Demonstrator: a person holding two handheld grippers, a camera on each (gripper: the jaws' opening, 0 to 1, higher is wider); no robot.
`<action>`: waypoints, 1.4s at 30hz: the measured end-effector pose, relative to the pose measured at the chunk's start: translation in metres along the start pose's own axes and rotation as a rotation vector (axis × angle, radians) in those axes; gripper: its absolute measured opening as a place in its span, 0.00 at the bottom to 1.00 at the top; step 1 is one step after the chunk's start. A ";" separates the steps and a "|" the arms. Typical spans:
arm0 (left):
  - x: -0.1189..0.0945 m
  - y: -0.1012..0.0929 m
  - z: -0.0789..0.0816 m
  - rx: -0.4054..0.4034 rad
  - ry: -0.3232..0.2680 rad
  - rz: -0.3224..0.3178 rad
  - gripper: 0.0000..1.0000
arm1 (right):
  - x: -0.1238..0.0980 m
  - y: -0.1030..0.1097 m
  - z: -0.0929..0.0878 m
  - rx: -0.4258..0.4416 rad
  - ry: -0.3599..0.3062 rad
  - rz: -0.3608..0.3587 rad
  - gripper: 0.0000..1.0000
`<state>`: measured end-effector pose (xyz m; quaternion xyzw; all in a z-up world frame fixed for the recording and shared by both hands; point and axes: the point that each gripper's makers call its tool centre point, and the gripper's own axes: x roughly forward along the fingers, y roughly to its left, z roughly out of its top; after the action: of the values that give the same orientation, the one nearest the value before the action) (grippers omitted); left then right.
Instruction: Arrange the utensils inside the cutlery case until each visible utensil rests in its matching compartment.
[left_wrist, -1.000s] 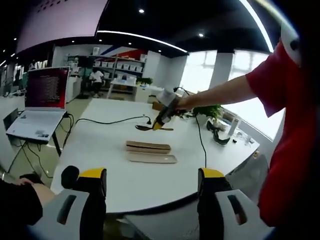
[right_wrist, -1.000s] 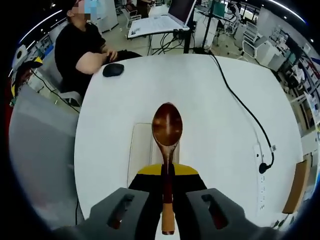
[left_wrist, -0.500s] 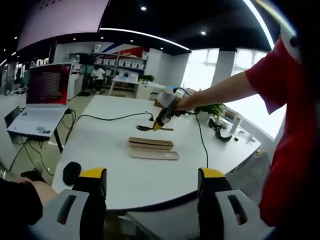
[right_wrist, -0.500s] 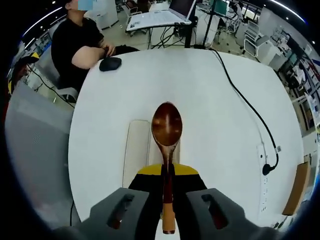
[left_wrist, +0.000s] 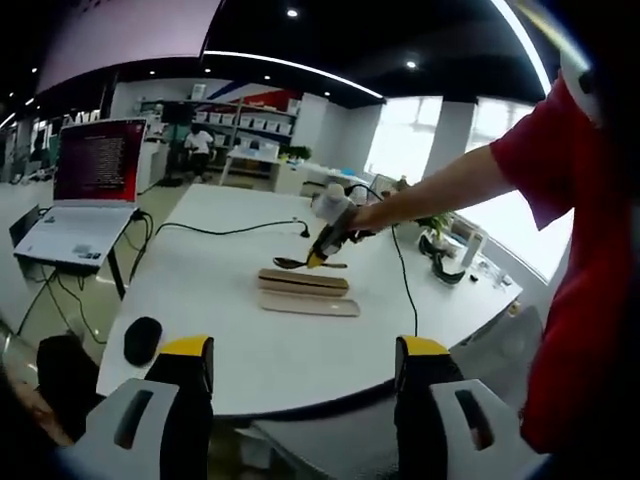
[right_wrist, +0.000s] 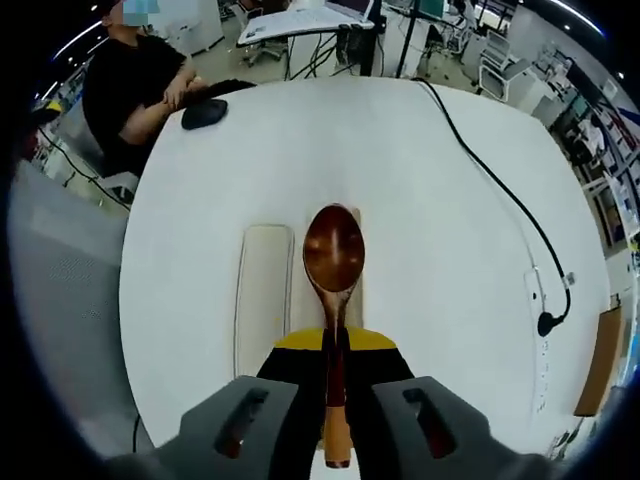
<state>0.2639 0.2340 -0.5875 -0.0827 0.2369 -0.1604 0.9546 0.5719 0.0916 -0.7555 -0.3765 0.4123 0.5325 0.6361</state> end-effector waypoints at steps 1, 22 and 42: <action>0.001 0.000 0.000 -0.005 -0.001 0.000 0.76 | 0.001 0.000 0.000 0.002 -0.002 -0.002 0.02; 0.007 0.000 -0.002 -0.025 0.014 0.024 0.76 | 0.034 0.003 -0.004 0.012 0.053 0.034 0.02; 0.006 0.004 -0.003 -0.026 0.020 0.031 0.77 | 0.045 0.001 -0.011 -0.028 0.122 0.020 0.02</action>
<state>0.2684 0.2352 -0.5932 -0.0899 0.2500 -0.1435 0.9533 0.5740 0.0984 -0.8009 -0.4132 0.4467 0.5207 0.5988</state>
